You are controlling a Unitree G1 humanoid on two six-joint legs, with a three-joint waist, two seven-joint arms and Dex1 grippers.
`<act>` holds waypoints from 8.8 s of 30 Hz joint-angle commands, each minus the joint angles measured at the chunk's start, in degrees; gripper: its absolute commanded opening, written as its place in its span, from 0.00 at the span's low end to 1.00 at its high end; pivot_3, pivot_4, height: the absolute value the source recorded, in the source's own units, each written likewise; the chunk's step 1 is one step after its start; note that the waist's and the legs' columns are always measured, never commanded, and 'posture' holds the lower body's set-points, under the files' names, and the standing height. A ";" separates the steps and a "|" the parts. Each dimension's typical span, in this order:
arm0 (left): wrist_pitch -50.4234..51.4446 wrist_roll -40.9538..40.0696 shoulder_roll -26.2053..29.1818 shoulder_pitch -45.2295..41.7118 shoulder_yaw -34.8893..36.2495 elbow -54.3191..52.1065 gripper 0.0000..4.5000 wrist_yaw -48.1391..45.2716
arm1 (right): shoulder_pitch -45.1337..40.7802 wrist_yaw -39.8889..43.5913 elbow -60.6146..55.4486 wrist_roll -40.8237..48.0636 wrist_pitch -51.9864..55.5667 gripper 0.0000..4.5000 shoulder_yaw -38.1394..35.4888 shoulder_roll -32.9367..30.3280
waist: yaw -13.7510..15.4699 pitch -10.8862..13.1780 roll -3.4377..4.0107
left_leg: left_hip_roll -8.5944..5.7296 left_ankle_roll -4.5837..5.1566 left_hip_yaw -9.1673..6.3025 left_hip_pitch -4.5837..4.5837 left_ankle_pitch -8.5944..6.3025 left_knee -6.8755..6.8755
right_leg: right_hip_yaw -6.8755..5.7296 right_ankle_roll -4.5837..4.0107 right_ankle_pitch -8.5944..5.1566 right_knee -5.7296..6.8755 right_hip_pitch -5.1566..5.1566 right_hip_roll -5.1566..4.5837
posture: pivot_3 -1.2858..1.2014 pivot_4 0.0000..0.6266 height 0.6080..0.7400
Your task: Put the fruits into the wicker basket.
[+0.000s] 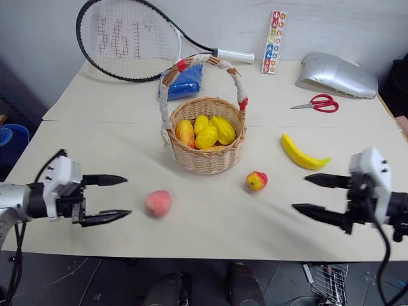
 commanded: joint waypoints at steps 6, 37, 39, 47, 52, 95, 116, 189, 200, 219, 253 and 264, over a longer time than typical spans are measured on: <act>-10.11 11.19 -6.52 -15.11 -15.65 11.65 1.00 -1.83 | -3.54 -2.40 -8.30 5.06 -2.06 1.00 3.25 -0.09 | 0.84 -0.01 -0.08 | -0.09 0.11 -0.02 -0.01 0.06 0.01 | -0.02 0.05 0.04 -0.09 0.06 -0.05 | 0.52 0.24 1.00; 13.29 9.92 -27.47 -48.28 -18.57 17.58 0.60 21.40 | -5.37 -12.54 -5.92 1.74 -8.45 1.00 5.20 4.36 | 1.86 0.04 -0.31 | -0.27 0.32 -0.17 -0.11 0.05 0.62 | 0.02 0.45 0.23 0.02 0.32 0.41 | 0.52 0.24 1.00; 13.39 13.98 -32.29 -49.68 -20.22 20.59 0.60 28.36 | -6.44 -13.75 -5.48 1.30 -8.71 1.00 6.12 5.04 | 1.86 0.03 -0.31 | -0.40 0.43 -0.14 -0.08 0.05 0.64 | 0.17 0.59 0.27 0.00 0.36 0.38 | 0.52 0.24 1.00; 9.95 17.97 -37.26 -52.01 -22.59 27.56 0.82 29.82 | -7.08 -16.03 -6.06 0.56 -9.37 1.00 7.73 6.45 | 1.49 0.07 -0.38 | -0.01 -0.02 0.01 -0.32 0.21 0.67 | 0.29 0.50 0.20 0.04 0.02 0.69 | 0.52 0.24 1.00; 10.26 16.51 -35.20 -50.97 -22.28 24.03 0.99 25.53 | -6.59 -17.23 -5.26 -0.09 -9.50 1.00 6.82 6.74 | 1.48 0.07 -0.38 | -0.02 0.11 -0.01 -0.27 0.14 0.69 | 0.29 0.46 0.18 0.08 0.06 0.70 | 0.52 0.24 1.00; 4.51 -2.06 -12.76 -30.89 -9.79 5.39 1.00 -0.98 | -14.80 -24.55 8.51 -13.18 -16.69 0.46 23.52 27.04 | 0.95 0.05 -0.33 | 0.22 0.08 0.07 -0.13 -0.01 0.69 | 0.33 0.19 0.12 0.18 0.09 0.68 | 0.52 0.24 1.00; 8.17 -4.23 -14.20 -30.99 -7.98 0.92 1.00 8.31 | -40.74 -33.88 15.38 -18.56 -9.54 0.99 30.07 35.40 | 0.22 0.05 -0.34 | 0.07 -0.14 0.05 -1.30 0.04 0.89 | 0.17 0.09 0.07 0.95 -1.16 0.27 | 0.52 0.24 1.00; 9.82 -7.58 -14.39 -30.91 -7.16 -5.08 1.00 14.13 | -61.08 -27.70 29.07 -31.76 -7.50 0.13 48.05 33.30 | -0.11 0.10 -0.34 | 0.14 -0.15 0.62 -1.27 0.14 0.99 | 0.68 0.20 0.27 0.85 -1.37 0.63 | 0.52 0.24 1.00; 8.96 -7.32 -14.23 -29.07 -6.45 -5.45 1.00 15.12 | -56.03 -28.34 20.86 -23.87 2.31 0.58 34.85 33.10 | -0.08 0.10 -0.34 | 0.20 -0.20 0.70 -1.39 0.26 0.99 | 0.74 0.22 0.29 1.06 -1.60 0.64 | 0.52 0.24 1.00; 7.29 -5.16 -13.88 -33.41 -8.93 -0.69 1.00 12.37 | -53.37 -36.58 33.87 -28.13 -7.43 0.58 30.43 36.15 | -1.18 0.09 -0.36 | 0.23 -0.32 1.04 -1.06 0.36 0.82 | 1.22 0.21 0.28 1.05 -1.67 0.86 | 0.52 0.24 1.00; 6.32 -5.86 -17.04 -35.36 -11.67 1.34 1.00 9.61 | -26.21 -31.09 34.70 -28.70 -21.16 0.04 -1.72 9.04 | 0.49 0.08 -0.38 | 0.08 -0.06 1.55 -0.96 0.27 0.89 | 1.55 0.47 0.42 0.81 -1.63 1.00 | 0.52 0.24 1.00; 5.65 -6.48 -19.24 -37.97 -12.18 6.72 1.00 5.82 | -13.20 -26.86 32.54 -20.53 -15.96 0.67 -8.27 10.86 | -0.04 0.06 -0.35 | 0.14 -0.14 1.52 -0.92 0.33 0.92 | 1.64 0.48 0.43 0.94 -1.63 1.12 | 0.52 0.24 1.00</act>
